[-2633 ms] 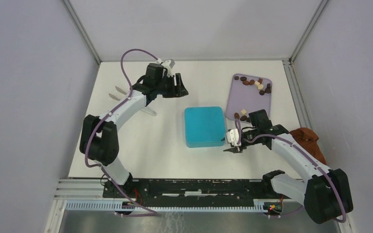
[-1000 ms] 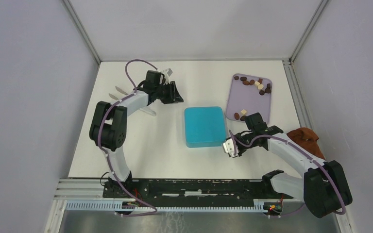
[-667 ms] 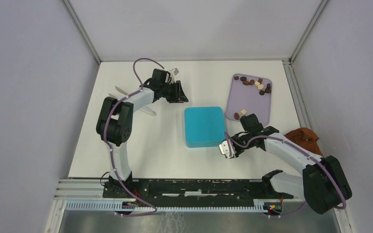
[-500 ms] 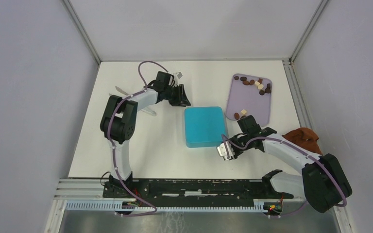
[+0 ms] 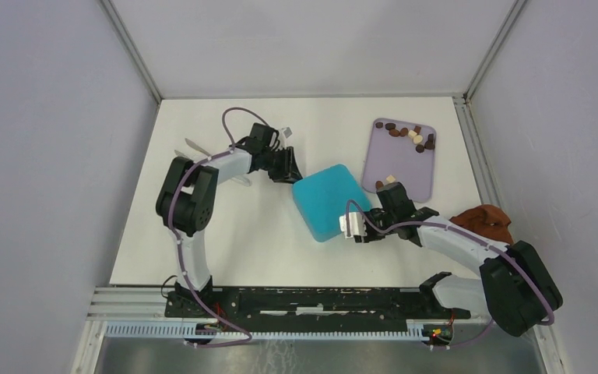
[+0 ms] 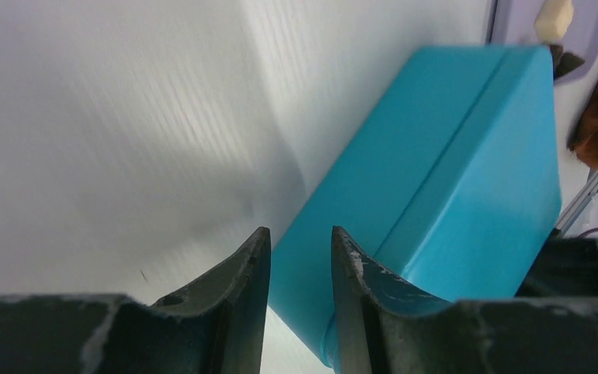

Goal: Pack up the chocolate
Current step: Close the box lid on the packing box.

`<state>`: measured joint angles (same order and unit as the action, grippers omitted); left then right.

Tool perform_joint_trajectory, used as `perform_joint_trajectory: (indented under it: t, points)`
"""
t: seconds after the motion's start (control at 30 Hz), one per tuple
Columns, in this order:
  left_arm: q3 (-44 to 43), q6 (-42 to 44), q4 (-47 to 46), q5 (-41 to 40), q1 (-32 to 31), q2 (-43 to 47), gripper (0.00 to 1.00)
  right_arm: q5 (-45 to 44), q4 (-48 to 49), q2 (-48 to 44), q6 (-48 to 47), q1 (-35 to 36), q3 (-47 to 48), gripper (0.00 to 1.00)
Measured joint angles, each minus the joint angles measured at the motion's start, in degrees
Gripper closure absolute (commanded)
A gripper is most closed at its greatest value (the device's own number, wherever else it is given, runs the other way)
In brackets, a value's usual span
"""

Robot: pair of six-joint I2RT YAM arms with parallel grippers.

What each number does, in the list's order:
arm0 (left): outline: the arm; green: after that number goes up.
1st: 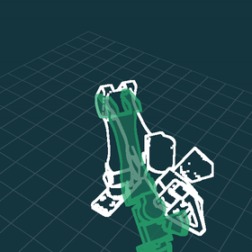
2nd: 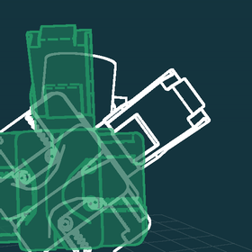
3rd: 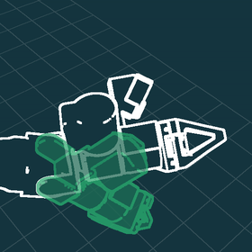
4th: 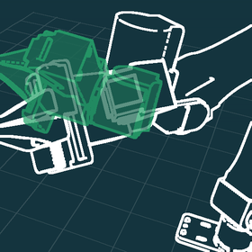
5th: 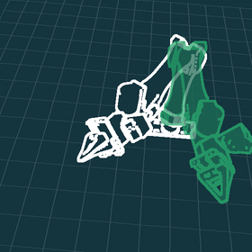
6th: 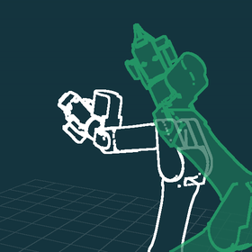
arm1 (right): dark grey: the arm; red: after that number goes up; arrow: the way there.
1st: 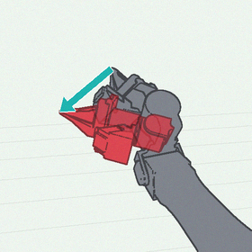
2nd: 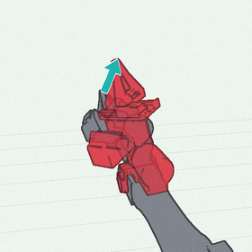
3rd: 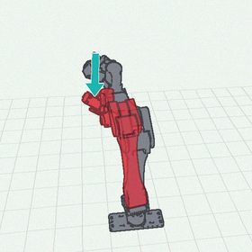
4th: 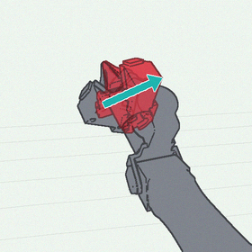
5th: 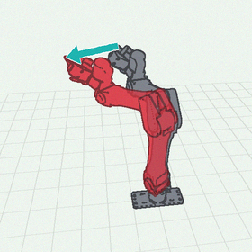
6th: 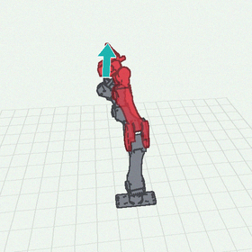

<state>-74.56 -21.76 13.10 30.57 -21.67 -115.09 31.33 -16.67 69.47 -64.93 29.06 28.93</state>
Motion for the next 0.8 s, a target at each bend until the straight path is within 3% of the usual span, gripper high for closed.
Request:
perform_joint_trajectory:
  t: [0.27, 0.43, 0.57, 0.63, 0.73, 0.8]
  points:
    - [16.2, -1.4, -2.2, -2.6, -3.0, 13.5, 0.58, -11.2, 8.4, 1.8, 12.5, -0.4, -0.7, 0.54]
    - [23.5, -4.0, -2.6, -7.3, -5.4, 22.8, 0.58, -10.5, 4.7, 1.6, 10.5, -2.6, 1.1, 0.52]
    - [27.5, -5.8, -2.9, -11.5, -5.9, 31.5, 0.57, -5.3, -0.1, -1.6, 6.1, -8.9, 3.4, 0.51]
    - [30.4, -6.8, -3.7, -13.1, -5.9, 37.8, 0.50, -1.7, -2.1, -4.0, 5.0, -12.3, 4.3, 0.50]
    - [35.0, -9.2, -6.7, -13.7, -5.9, 47.6, 0.25, 5.0, -4.1, -7.1, 4.7, -15.8, 5.7, 0.46]
    - [38.2, -11.0, -9.7, -13.2, -5.9, 53.0, 0.14, 10.0, -4.6, -7.9, 5.4, -16.2, 6.3, 0.46]
